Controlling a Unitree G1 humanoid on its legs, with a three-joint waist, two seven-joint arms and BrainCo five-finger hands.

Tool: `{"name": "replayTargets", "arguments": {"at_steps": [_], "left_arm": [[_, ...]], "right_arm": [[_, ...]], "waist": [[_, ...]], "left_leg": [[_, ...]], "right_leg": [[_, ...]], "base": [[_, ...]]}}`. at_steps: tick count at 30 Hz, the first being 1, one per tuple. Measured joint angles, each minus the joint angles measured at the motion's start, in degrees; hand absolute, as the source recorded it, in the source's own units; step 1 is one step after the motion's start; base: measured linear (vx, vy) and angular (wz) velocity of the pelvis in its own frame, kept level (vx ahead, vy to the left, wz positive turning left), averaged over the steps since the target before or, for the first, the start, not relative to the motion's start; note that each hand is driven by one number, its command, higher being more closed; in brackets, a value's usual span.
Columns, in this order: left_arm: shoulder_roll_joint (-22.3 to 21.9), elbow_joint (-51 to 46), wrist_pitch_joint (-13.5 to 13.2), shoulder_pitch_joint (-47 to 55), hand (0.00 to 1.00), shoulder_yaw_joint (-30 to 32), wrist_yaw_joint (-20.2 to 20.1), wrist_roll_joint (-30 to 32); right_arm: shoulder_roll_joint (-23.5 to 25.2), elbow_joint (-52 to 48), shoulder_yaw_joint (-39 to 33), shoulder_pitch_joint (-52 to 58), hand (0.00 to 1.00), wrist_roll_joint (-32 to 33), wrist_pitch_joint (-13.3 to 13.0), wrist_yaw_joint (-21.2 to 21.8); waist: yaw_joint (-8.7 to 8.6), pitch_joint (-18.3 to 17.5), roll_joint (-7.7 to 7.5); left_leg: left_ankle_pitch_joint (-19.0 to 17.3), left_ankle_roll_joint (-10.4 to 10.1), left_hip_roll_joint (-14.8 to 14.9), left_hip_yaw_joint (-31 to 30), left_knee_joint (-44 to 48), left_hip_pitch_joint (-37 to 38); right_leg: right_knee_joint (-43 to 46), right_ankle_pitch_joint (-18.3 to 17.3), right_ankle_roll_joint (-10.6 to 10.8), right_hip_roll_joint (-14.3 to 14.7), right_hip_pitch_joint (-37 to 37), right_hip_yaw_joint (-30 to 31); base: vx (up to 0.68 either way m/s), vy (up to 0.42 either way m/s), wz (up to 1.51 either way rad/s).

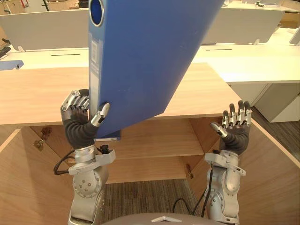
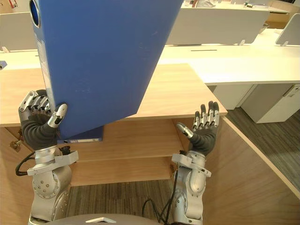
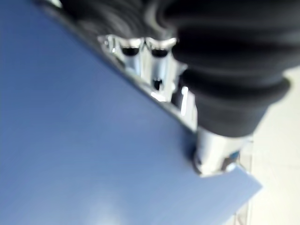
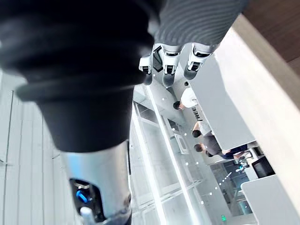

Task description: Walk over to the cabinet, pick up the folder, carry it to the office cabinet, place the folder inside the office cabinet, then close the office cabinet door

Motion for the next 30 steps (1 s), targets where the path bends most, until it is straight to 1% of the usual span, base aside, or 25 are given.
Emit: {"name": "replayTargets", "arguments": {"at_steps": [6, 8, 10, 12, 14, 20, 22, 27, 30], "left_arm": [[0.1, 0.1, -1.3, 0.0, 1.00, -0.1, -6.4, -5.6], [0.1, 0.2, -1.5, 0.0, 1.00, -0.3, -8.3, -6.9], [0.1, 0.2, -1.8, -0.1, 1.00, -0.8, -10.0, -7.4], [0.2, 0.3, -1.8, -0.1, 1.00, -1.0, -10.9, -7.9], [0.2, 0.3, -1.9, -0.2, 1.00, -1.1, -12.6, -8.2], [0.4, 0.8, -2.1, -0.2, 1.00, -1.0, -13.7, -8.3], [0.7, 1.3, -2.1, -0.2, 1.00, -1.0, -14.0, -8.3], [1.1, 3.6, -2.3, -0.8, 1.00, -1.1, -15.2, -8.1], [2.0, 4.1, -2.3, -1.1, 1.00, -1.1, -15.5, -8.0]], "right_arm": [[-0.9, 0.0, 1.6, -3.6, 0.00, 3.9, 0.0, 4.0], [-1.4, 0.0, 1.8, -4.7, 0.00, 4.9, 0.1, 4.7], [-2.8, 0.0, 2.7, -5.5, 0.00, 5.7, 0.1, 6.3], [-3.2, 0.0, 2.9, -6.3, 0.00, 5.8, 0.3, 6.6], [-3.6, 0.1, 3.0, -7.2, 0.00, 6.0, 0.7, 8.3], [-5.3, 0.2, 3.5, -9.0, 0.00, 5.9, 1.8, 9.5], [-5.5, 0.2, 3.7, -9.1, 0.00, 5.8, 2.0, 10.6], [-7.5, 0.6, 5.4, -9.7, 0.00, 5.4, 3.3, 11.8], [-8.0, 2.7, 5.7, -11.1, 0.00, 4.9, 3.4, 12.9]], "waist": [[0.36, 0.0, -0.04], [0.37, 0.0, -0.05], [0.44, 0.1, -0.10], [0.44, 0.1, -0.11], [0.75, 0.1, -0.20], [1.38, 0.2, -0.45], [1.50, 0.2, -0.46], [1.56, 0.3, -0.73], [1.46, 0.3, -0.95]], "left_leg": [[0.0, 0.0, 0.0, -0.4, 0.0, 0.0], [0.1, 0.1, -0.1, -0.7, 0.0, -0.1], [0.2, 0.2, -0.2, -1.1, -0.1, -0.2], [0.3, 0.1, -0.2, -1.3, -0.1, -0.3], [0.5, 0.1, -0.1, -1.7, -0.3, -0.5], [0.7, 0.1, -0.2, -1.9, -0.4, -0.5], [0.7, 0.1, -0.2, -1.9, -0.4, -0.5], [1.0, 0.1, -0.2, -2.2, -0.4, -0.7], [1.2, 0.2, -0.2, -2.3, -0.3, -1.1]], "right_leg": [[-0.1, 0.0, 0.0, -0.1, 0.5, -0.4], [-0.1, 0.0, 0.0, -0.2, 0.5, -0.6], [-0.1, 0.0, 0.0, -0.2, 0.6, -1.0], [-0.1, 0.0, 0.0, -0.2, 0.6, -1.2], [-0.1, 0.0, 0.0, -0.2, 0.7, -1.6], [-0.1, 0.0, 0.0, -0.2, 0.6, -1.8], [-0.1, 0.0, 0.0, -0.2, 0.5, -1.8], [-0.1, 0.0, 0.0, -0.2, 0.5, -2.1], [-0.1, 0.1, 0.0, -0.2, 0.4, -2.2]], "base": [[0.00, 0.000, 0.03], [0.00, 0.000, 0.06], [0.00, -0.002, 0.10], [-0.02, -0.019, 0.09], [-0.05, -0.040, 0.08], [-0.02, -0.014, 0.01], [0.00, 0.000, 0.00], [-0.01, -0.008, 0.01], [-0.01, -0.019, 0.04]]}}
